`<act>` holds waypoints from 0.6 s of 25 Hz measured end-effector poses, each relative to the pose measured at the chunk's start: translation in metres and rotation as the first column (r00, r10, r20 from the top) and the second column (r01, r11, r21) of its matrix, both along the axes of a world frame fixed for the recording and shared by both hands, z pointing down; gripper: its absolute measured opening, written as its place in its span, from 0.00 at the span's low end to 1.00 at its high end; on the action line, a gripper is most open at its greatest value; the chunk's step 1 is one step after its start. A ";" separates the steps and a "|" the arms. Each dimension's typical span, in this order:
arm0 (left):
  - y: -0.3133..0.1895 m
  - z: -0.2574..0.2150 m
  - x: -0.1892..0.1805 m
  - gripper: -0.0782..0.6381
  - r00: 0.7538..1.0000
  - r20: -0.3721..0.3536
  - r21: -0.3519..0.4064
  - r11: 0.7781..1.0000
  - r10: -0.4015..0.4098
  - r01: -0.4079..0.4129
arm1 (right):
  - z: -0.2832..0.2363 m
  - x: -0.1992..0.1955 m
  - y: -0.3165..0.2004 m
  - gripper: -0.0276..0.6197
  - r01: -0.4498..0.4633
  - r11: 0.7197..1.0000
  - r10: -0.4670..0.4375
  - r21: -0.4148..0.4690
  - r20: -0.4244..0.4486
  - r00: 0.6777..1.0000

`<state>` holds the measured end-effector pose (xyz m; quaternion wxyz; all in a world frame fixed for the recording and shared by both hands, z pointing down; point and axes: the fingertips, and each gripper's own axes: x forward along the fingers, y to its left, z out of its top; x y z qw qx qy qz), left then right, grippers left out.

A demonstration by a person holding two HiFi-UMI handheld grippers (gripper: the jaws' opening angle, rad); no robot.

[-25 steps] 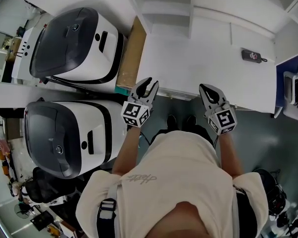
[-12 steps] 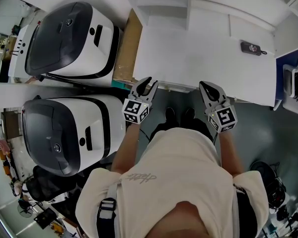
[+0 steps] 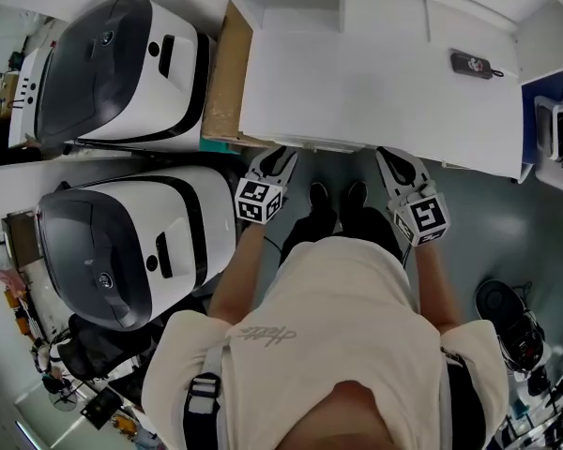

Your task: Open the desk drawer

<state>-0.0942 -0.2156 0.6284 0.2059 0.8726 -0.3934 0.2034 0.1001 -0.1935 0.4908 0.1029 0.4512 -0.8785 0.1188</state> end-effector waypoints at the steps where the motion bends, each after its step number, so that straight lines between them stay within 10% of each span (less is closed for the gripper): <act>1: 0.001 0.007 0.001 0.27 1.000 0.005 -0.017 1.000 0.003 -0.003 | 0.002 0.003 0.001 0.04 -0.006 1.000 0.006 -0.006 0.003 1.000; 15: -0.003 0.124 0.009 0.27 0.995 0.097 -0.235 0.971 -0.008 0.030 | 0.035 0.005 0.003 0.04 0.005 0.998 -0.005 -0.066 0.001 1.000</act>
